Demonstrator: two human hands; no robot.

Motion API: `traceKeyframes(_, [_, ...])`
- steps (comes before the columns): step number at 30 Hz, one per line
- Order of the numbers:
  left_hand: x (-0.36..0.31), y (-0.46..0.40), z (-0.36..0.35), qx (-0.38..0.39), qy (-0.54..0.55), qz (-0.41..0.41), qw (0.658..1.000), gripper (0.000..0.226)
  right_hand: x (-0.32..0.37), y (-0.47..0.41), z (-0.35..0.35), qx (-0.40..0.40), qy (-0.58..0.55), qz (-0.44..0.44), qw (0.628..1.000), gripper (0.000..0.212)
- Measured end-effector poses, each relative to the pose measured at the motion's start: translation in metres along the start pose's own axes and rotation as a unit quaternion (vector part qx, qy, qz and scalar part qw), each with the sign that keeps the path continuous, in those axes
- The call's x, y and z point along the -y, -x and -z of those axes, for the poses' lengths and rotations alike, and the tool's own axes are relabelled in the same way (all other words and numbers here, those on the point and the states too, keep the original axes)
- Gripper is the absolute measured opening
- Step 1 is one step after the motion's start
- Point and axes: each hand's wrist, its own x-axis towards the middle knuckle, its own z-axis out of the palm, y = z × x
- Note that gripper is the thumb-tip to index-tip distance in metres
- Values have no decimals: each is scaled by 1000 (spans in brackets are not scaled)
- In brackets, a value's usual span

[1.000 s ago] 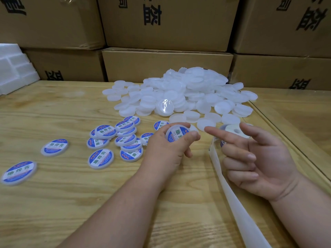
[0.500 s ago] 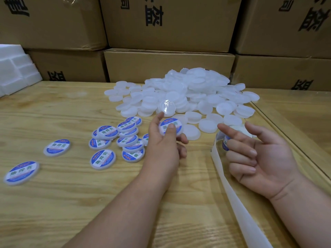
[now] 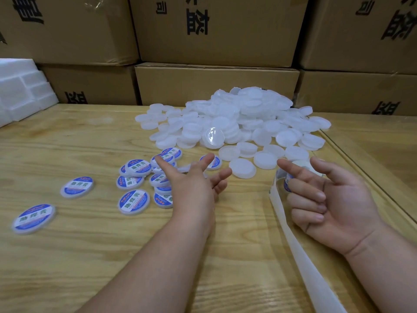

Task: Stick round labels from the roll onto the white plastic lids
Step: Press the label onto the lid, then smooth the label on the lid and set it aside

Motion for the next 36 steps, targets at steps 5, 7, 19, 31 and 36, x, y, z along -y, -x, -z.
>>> traceKeyframes(5, [14, 12, -2, 132, -261, -95, 952, 35, -1, -1, 0, -3, 12, 1, 1000, 40])
traceKeyframes(7, [19, 19, -2, 198, -406, -161, 878, 35, -2, -1, 0, -2, 15, -2, 1000, 41])
traceKeyframes(19, [31, 21, 4, 252, -663, -243, 661, 70, -3, -2, -1, 3, 36, 0, 999, 41])
traceKeyframes(31, [33, 20, 6, 237, -643, -252, 683, 51, -6, -3, -2, -28, 50, 39, 998, 33])
traceKeyframes(36, [32, 22, 5, 206, -658, -256, 677, 51, -23, -1, -4, -205, 400, 260, 855, 33])
